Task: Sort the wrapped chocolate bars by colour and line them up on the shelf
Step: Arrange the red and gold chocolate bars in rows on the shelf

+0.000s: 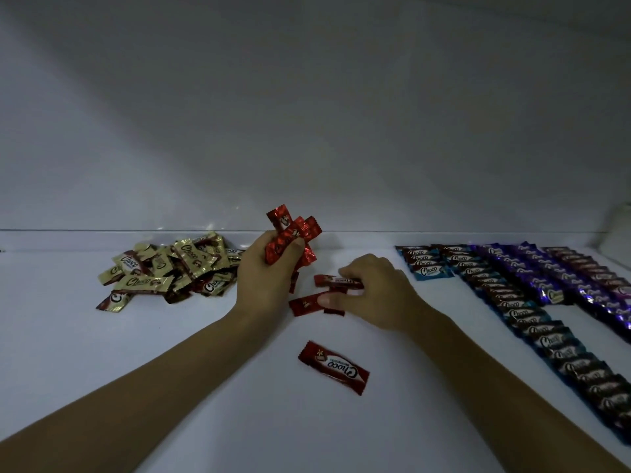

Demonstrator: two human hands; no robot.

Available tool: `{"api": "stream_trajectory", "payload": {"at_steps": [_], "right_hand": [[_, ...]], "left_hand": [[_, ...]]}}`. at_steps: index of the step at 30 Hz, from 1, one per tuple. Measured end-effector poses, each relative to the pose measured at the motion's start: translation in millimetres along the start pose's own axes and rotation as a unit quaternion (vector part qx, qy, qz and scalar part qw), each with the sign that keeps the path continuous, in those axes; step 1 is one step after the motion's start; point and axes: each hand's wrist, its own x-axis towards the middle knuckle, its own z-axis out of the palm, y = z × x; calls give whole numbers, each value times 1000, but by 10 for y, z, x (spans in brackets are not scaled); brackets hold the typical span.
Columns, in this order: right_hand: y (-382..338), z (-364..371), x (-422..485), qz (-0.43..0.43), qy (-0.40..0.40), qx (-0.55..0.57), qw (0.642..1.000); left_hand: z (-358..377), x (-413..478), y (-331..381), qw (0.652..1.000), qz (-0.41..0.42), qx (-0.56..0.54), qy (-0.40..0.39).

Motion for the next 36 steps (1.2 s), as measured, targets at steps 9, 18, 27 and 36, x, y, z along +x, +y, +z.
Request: {"api": "stream_trajectory", "payload": {"at_steps": [9,18,27,36], "right_hand": [[46,-78,10,-2,-41,180,983],[-44,-178,-47,56,149,517,841],[-414,174,-79,54,43,554,829],[-490,123,-161,0,-108,684,721]], "left_hand": [[-13,16,-13,1000,3,6,-24],[-7,-27,-4,974,42,140,-172],[16,-34,-7,978,47,122,-165],[30,-50,0,967,83,205,-127]]}}
